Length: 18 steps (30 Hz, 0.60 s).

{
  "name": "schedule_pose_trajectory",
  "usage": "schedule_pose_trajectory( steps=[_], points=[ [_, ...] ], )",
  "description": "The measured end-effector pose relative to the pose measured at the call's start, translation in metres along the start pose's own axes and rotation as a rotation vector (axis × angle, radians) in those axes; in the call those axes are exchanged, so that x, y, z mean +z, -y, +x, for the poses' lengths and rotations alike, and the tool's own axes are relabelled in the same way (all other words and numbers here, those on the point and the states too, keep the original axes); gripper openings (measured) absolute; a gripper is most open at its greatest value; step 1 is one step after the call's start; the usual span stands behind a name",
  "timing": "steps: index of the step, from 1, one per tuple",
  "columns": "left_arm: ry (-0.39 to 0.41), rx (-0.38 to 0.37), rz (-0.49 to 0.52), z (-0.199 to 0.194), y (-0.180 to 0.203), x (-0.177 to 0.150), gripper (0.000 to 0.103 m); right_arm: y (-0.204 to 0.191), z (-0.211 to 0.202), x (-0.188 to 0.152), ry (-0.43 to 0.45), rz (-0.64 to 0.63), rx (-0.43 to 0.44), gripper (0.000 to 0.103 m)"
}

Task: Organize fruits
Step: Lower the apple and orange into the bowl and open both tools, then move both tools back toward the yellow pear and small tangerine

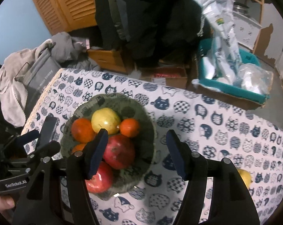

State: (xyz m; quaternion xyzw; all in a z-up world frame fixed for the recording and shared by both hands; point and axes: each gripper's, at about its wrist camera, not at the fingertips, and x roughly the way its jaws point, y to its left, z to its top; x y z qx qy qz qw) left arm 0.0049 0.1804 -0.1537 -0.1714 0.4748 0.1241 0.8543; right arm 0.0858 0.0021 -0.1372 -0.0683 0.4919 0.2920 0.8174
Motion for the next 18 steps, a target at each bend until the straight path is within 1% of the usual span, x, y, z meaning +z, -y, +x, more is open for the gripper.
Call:
schedule_pose_trajectory(
  steps=[14, 18],
  points=[
    [0.048, -0.054, 0.087, -0.03, 0.048, -0.004, 0.09, 0.042, -0.07, -0.025, 0.079, 0.028, -0.093, 0.065],
    [0.067, -0.059, 0.122, -0.039, 0.063, -0.008, 0.09, 0.053, -0.088, -0.034, 0.108, 0.036, -0.121, 0.072]
  ],
)
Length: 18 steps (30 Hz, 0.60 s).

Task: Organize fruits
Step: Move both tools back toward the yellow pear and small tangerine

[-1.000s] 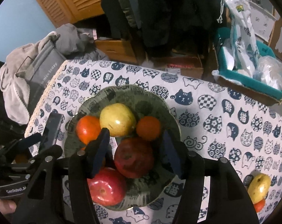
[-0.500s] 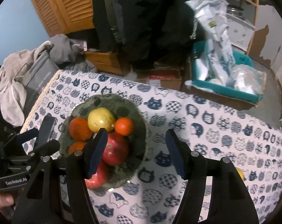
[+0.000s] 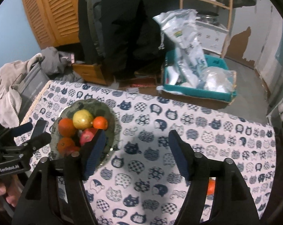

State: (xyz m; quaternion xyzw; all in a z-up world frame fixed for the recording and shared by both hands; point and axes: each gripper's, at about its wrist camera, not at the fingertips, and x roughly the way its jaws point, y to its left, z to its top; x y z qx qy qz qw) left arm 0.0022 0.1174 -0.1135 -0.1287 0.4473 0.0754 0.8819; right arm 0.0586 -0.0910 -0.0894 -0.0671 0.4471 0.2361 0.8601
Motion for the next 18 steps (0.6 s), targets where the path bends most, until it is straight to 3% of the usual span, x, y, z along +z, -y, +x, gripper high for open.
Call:
schedule_pose_trajectory(
  steps=[18],
  points=[
    [0.004, -0.034, 0.174, -0.01, 0.087, -0.015, 0.091, 0.081, -0.051, -0.048, 0.028, 0.067, -0.104, 0.076]
  ],
)
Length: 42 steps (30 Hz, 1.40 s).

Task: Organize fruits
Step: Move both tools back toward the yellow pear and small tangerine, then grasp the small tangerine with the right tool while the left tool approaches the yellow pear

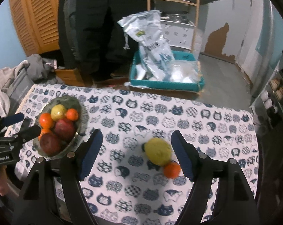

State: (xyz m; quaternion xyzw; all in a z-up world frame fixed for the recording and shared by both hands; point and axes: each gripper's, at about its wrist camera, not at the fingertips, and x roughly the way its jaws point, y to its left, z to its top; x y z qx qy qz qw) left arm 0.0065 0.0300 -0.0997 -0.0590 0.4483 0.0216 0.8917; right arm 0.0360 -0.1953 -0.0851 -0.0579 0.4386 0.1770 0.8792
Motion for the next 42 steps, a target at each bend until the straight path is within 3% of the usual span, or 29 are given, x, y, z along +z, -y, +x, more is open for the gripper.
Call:
schedule_pose_trajectory(
  steps=[10, 21, 42],
  points=[
    [-0.015, -0.024, 0.067, 0.013, 0.044, -0.002, 0.093, 0.044, 0.001, -0.025, -0.02, 0.051, -0.04, 0.076],
    [-0.098, -0.019, 0.179, 0.063, 0.087, -0.018, 0.093, 0.076, 0.041, -0.049, -0.109, 0.091, -0.044, 0.076],
    [-0.231, -0.018, 0.193, 0.146, 0.099, -0.039, 0.093, 0.089, 0.127, -0.094, -0.286, 0.104, 0.005, 0.075]
  ],
)
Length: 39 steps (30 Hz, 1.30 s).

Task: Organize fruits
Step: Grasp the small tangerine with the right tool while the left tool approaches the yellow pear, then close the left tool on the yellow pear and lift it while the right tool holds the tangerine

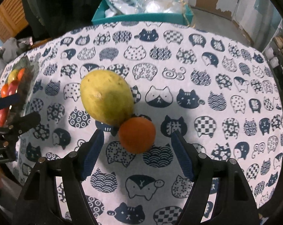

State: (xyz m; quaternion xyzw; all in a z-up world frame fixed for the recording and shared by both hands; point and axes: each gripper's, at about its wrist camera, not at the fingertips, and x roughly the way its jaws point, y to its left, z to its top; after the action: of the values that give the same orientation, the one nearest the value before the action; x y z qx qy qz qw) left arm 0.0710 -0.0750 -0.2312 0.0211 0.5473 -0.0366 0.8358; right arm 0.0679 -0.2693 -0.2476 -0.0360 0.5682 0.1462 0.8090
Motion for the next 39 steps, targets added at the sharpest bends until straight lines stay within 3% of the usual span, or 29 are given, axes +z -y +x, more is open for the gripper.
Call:
schedule_pose_trajectory(
  steps=[8, 13, 24, 39],
  points=[
    [-0.01, -0.009, -0.005, 0.007, 0.0, 0.003, 0.093, -0.006, 0.019, 0.002, -0.018, -0.027, 0.004, 0.061],
    [-0.007, -0.029, -0.022, 0.007, 0.001, 0.009, 0.093, -0.002, 0.021, 0.004, -0.022, -0.022, -0.002, 0.045],
    [0.0, -0.094, -0.048, 0.009, 0.017, 0.025, 0.093, 0.025, 0.005, 0.0, 0.015, 0.053, 0.005, 0.043],
    [-0.016, -0.189, -0.062, 0.026, 0.06, 0.05, 0.093, 0.078, -0.022, 0.001, 0.089, 0.18, -0.079, 0.043]
  ],
)
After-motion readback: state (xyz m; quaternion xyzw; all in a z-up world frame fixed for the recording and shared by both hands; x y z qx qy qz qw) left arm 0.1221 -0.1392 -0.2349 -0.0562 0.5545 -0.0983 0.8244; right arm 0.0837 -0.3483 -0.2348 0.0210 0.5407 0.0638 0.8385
